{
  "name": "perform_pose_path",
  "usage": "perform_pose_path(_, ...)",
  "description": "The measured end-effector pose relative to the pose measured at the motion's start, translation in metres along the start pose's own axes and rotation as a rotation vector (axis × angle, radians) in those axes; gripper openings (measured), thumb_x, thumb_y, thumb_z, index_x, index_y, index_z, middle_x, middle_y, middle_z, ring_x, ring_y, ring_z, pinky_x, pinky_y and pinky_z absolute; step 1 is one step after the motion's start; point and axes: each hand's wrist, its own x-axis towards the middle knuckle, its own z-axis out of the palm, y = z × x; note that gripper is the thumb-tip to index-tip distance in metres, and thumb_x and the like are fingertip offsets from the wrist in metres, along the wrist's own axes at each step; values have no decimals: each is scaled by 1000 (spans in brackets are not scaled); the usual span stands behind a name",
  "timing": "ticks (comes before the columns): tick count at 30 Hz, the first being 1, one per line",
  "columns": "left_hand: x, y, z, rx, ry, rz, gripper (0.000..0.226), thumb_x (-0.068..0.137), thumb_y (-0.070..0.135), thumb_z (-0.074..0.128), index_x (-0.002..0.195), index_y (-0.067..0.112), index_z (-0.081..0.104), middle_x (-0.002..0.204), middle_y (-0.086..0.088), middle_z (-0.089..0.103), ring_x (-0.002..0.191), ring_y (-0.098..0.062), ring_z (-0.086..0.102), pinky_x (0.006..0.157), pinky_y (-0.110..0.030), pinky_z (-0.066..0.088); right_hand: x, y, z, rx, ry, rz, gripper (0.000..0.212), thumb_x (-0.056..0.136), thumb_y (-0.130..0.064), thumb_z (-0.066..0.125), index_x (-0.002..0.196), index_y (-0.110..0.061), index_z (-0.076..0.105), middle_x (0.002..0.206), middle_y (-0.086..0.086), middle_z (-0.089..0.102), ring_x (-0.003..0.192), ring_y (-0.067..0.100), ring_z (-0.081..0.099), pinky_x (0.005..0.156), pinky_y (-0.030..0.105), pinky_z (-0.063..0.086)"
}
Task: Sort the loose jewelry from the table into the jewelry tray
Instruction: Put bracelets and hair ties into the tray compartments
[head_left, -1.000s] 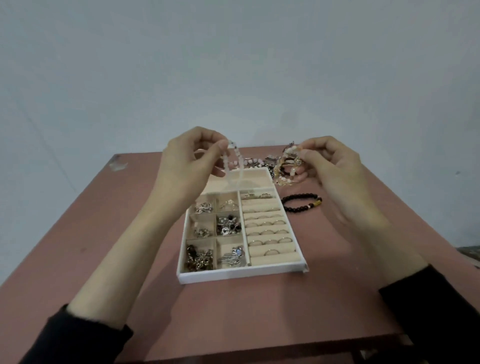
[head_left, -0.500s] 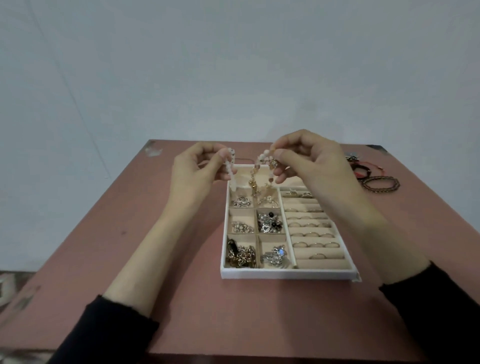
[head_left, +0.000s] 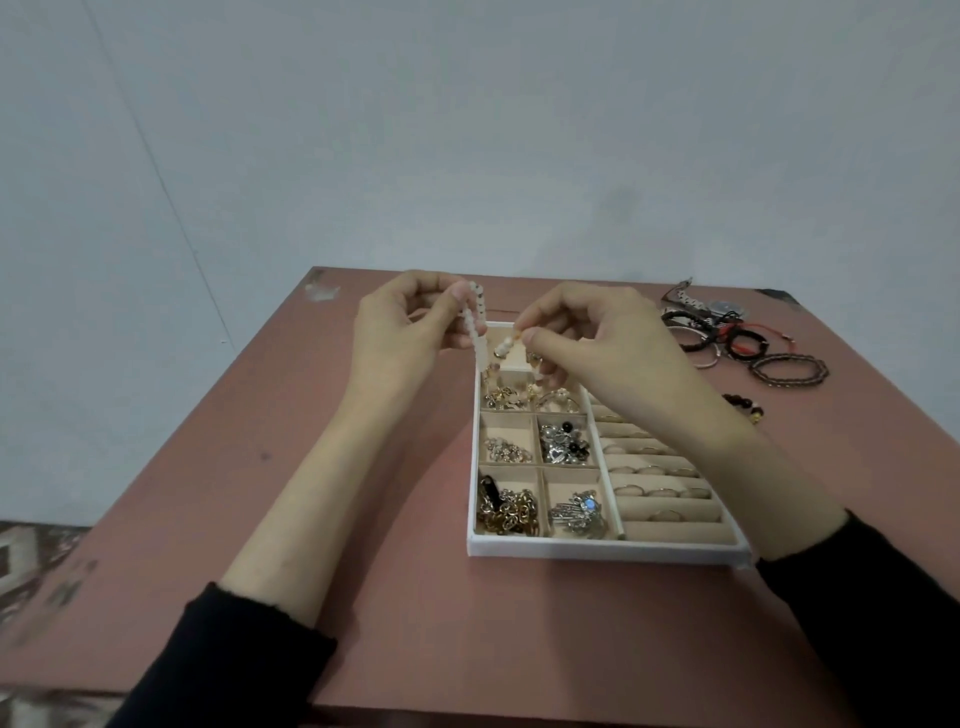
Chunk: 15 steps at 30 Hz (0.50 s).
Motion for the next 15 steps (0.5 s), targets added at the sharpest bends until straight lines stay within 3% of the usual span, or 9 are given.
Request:
perform_pose_path(4,0,0,-1,-7,9,0,10,89,9,58,94,0,61,75,-9,65,55,-6,64,57,-18,54,1,1,4,-37,-18,62,14,83,-6,62,79,-19,68,63,0,67,51,11,65,58,36,57)
perform_pose_path(7,1,-1,-2,0,29,-1,9,90,9,58,93,1,61,75,-9,65,55,-7,64,57,-18,53,3,1,5,-78,-36,111,11,83,-6,63,79,-16,67,62,3,68,51,10,66,59,35,59)
perform_pose_path(11,3,-2,-4,3,43,2,5,89,9,58,88,6,62,74,-8,65,56,-8,64,56,-17,52,7,-1,5,-132,-103,133,7,81,-2,66,79,-9,68,65,9,70,51,11,66,55,16,54)
perform_pose_path(15,4,-3,-5,9,60,5,5,89,10,59,88,7,63,75,-8,66,59,-11,65,57,-19,53,10,0,10,-292,-188,97,9,76,-7,72,71,-14,70,60,-3,66,54,11,63,46,6,42)
